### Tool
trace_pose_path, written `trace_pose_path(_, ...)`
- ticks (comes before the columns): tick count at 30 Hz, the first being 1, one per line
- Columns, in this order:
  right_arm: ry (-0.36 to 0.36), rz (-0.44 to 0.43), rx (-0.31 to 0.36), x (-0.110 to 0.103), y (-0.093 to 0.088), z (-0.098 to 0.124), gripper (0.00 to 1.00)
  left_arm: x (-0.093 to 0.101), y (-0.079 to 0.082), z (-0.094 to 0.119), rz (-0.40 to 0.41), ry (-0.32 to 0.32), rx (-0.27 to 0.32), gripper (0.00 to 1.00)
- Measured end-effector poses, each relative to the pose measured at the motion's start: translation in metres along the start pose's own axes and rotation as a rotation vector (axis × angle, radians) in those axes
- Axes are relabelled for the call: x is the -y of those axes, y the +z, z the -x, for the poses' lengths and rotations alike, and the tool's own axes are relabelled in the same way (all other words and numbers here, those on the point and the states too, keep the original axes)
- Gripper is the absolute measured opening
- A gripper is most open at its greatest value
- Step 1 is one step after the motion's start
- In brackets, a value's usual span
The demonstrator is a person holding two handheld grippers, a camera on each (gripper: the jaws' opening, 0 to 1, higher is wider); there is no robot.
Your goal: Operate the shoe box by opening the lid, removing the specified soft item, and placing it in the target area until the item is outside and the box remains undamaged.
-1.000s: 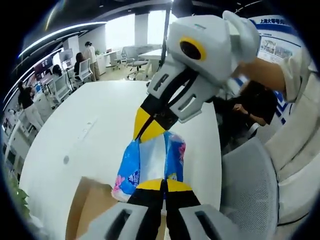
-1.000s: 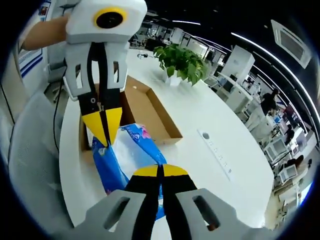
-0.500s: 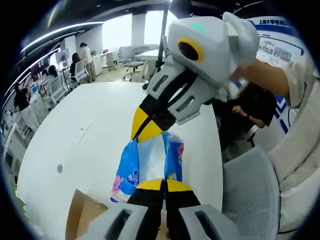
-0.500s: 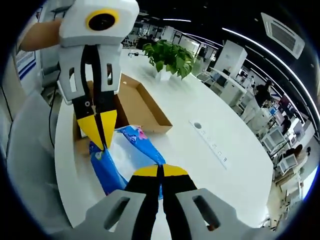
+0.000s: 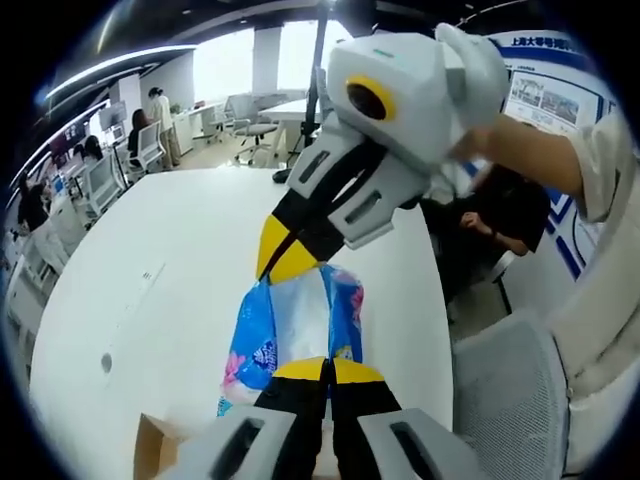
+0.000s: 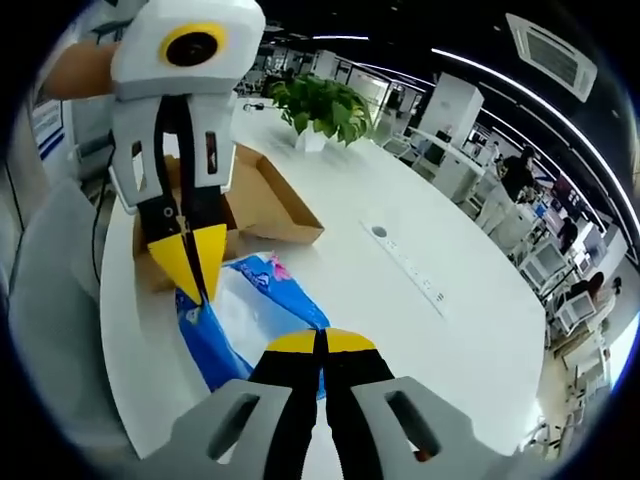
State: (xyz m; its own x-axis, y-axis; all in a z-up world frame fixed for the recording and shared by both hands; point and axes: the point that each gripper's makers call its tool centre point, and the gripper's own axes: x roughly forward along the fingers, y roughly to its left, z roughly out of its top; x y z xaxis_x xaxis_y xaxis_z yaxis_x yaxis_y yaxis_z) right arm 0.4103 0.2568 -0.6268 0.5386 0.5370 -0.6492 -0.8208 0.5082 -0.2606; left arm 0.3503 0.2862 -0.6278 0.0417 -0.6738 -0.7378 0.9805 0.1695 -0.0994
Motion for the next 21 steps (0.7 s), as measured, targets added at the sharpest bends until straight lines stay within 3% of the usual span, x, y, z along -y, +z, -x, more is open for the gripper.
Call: trace_pose_path(21,-0.035,-0.046,-0.053,0.042,-0.057,0.008,0.00,-0.007,0.032,-0.062,0.005,-0.064,-0.002,0.00)
